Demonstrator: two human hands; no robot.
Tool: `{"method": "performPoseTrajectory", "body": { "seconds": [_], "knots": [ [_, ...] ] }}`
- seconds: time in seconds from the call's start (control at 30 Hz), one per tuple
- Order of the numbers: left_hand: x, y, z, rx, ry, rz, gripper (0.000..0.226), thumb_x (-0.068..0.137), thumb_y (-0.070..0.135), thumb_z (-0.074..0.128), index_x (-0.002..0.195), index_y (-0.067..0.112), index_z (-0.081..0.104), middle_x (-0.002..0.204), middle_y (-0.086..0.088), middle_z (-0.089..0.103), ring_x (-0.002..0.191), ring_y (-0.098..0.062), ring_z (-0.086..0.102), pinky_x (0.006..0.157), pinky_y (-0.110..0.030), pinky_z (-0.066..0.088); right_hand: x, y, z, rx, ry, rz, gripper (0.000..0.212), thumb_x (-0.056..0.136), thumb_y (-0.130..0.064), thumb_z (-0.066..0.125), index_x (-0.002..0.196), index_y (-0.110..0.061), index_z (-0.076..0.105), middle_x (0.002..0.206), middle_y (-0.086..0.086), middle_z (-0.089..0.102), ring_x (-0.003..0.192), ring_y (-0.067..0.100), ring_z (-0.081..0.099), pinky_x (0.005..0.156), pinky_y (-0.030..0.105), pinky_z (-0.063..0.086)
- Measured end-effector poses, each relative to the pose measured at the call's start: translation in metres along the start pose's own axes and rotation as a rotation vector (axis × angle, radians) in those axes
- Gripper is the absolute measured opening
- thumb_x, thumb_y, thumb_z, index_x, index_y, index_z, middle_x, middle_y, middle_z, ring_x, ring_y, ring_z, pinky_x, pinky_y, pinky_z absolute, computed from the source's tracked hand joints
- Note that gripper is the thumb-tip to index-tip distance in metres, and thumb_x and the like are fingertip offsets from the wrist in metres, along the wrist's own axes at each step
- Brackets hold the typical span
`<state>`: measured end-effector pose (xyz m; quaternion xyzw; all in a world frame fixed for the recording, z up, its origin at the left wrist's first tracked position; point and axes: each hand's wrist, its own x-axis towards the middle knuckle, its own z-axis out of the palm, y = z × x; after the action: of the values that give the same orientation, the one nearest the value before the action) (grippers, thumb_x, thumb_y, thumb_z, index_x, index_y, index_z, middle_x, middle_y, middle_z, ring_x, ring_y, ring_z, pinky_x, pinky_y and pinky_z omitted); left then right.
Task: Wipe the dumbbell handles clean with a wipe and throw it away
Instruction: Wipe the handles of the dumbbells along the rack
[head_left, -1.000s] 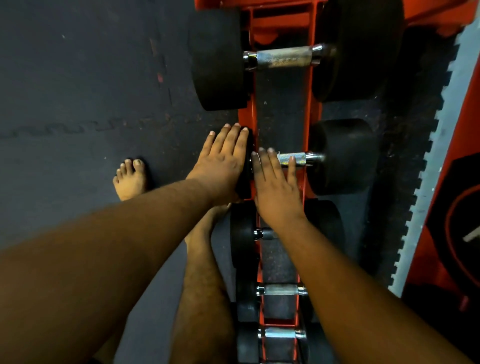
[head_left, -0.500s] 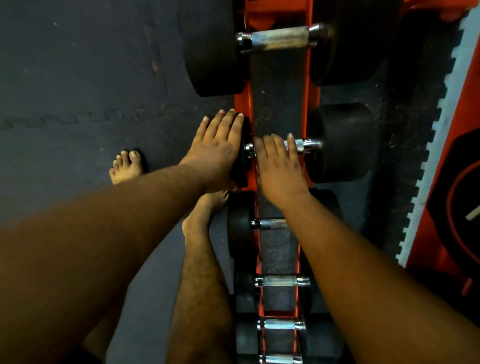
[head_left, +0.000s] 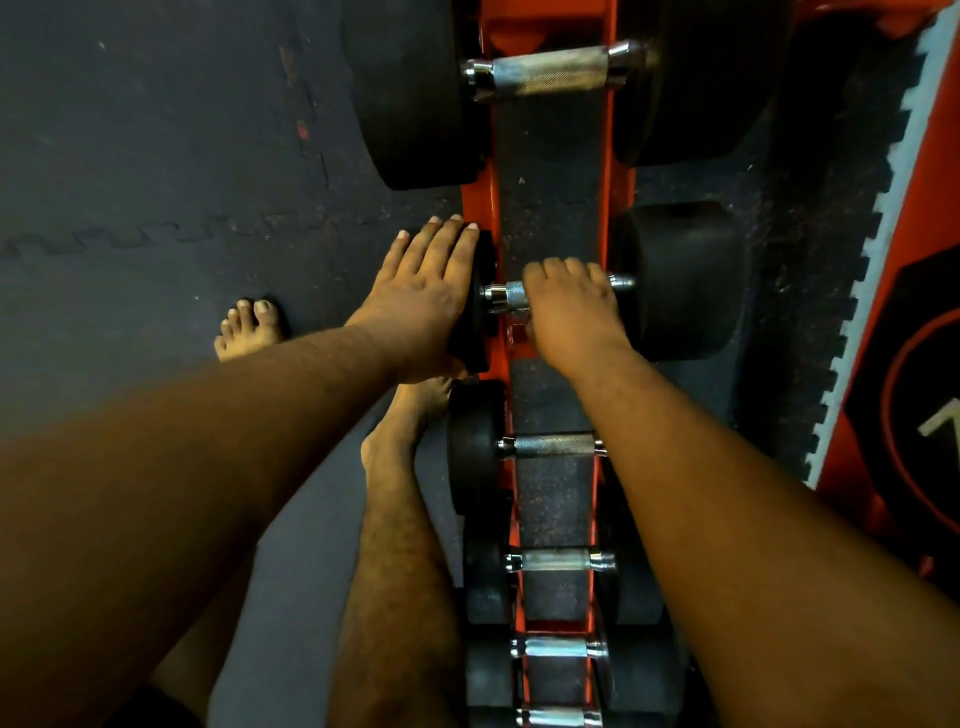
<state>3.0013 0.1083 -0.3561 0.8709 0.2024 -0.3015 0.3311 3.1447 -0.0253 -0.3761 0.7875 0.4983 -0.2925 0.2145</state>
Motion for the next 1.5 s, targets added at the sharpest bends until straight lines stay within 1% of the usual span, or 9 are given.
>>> {"method": "performPoseTrajectory", "body": {
  "seconds": [0.2,0.4,0.57,0.73,0.93,1.23,1.33,1.43,1.5],
  "knots": [
    [0.0,0.0,0.002,-0.005,-0.001,-0.005,0.15,0.063,0.061,0.089,0.16,0.011,-0.015,0.17,-0.013,-0.01,0.156,-0.031,-0.012,0.126,-0.049,-0.007,-0.034,-0.009,0.012,-0.062,0.097,0.184,0.055,0.091,-0.01,0.05,0.144,-0.003,0.037,0.144,0.023,0.043,0.145,0.04,0.03,0.124,0.057,0.011],
    [0.0,-0.001,0.0,-0.003,-0.005,0.005,0.147,0.067,0.064,0.085,0.159,0.01,-0.016,0.169,-0.014,-0.011,0.156,-0.031,-0.013,0.123,-0.046,-0.011,-0.012,-0.025,0.006,-0.082,0.099,-0.066,0.043,0.092,-0.01,0.044,0.135,-0.008,0.048,0.12,0.012,0.057,0.121,0.03,0.052,0.124,0.057,0.009],
    [0.0,0.0,0.005,0.022,0.021,-0.002,0.149,0.065,0.062,0.087,0.159,0.011,-0.016,0.169,-0.014,-0.009,0.156,-0.031,-0.011,0.126,-0.049,-0.007,-0.026,-0.008,0.012,-0.08,0.107,0.217,0.043,0.092,-0.008,0.049,0.135,-0.001,0.044,0.129,0.021,0.052,0.132,0.038,0.043,0.123,0.055,0.017],
    [0.001,-0.001,0.004,0.024,0.018,0.006,0.148,0.066,0.064,0.085,0.159,0.009,-0.016,0.169,-0.014,-0.01,0.156,-0.031,-0.011,0.124,-0.048,-0.009,-0.008,-0.033,0.004,-0.028,0.073,-0.055,0.045,0.091,-0.011,0.045,0.136,-0.006,0.049,0.122,0.013,0.058,0.122,0.031,0.052,0.123,0.056,0.015],
    [0.0,0.0,0.004,0.024,-0.004,-0.005,0.146,0.068,0.058,0.086,0.158,0.01,-0.018,0.169,-0.014,-0.011,0.156,-0.033,-0.013,0.126,-0.052,-0.006,-0.034,-0.011,0.007,-0.039,0.084,0.176,0.058,0.092,-0.009,0.036,0.15,-0.005,0.032,0.153,0.021,0.038,0.149,0.037,0.025,0.122,0.061,0.009],
    [0.0,0.0,0.004,0.01,-0.006,0.009,0.142,0.072,0.063,0.082,0.158,0.01,-0.018,0.169,-0.015,-0.012,0.156,-0.033,-0.013,0.126,-0.051,-0.007,-0.022,-0.033,0.007,0.093,0.042,-0.086,0.063,0.096,-0.01,0.04,0.157,-0.009,0.024,0.164,0.011,0.025,0.154,0.024,0.017,0.126,0.05,0.005],
    [0.0,-0.001,0.006,0.013,0.02,0.011,0.14,0.074,0.061,0.081,0.158,0.011,-0.018,0.169,-0.014,-0.011,0.156,-0.032,-0.011,0.126,-0.051,-0.005,-0.041,-0.03,0.015,0.155,0.126,-0.129,0.061,0.093,-0.011,0.028,0.154,-0.01,0.035,0.162,0.009,0.033,0.152,0.024,0.023,0.124,0.053,0.014],
    [0.001,-0.002,0.007,0.015,0.032,0.013,0.141,0.072,0.062,0.082,0.158,0.011,-0.018,0.169,-0.014,-0.01,0.156,-0.032,-0.011,0.126,-0.05,-0.006,-0.072,-0.045,0.032,0.47,0.209,0.057,0.051,0.097,-0.009,0.037,0.147,-0.013,0.049,0.154,0.005,0.047,0.146,0.02,0.037,0.121,0.047,0.027],
    [0.002,-0.003,0.007,-0.006,0.017,0.019,0.142,0.072,0.062,0.082,0.158,0.011,-0.019,0.169,-0.014,-0.011,0.156,-0.031,-0.012,0.126,-0.051,-0.007,-0.076,-0.054,0.035,0.909,0.244,0.463,0.041,0.102,-0.006,0.045,0.14,-0.014,0.058,0.143,0.004,0.058,0.135,0.017,0.051,0.114,0.032,0.039]
  ]
}}
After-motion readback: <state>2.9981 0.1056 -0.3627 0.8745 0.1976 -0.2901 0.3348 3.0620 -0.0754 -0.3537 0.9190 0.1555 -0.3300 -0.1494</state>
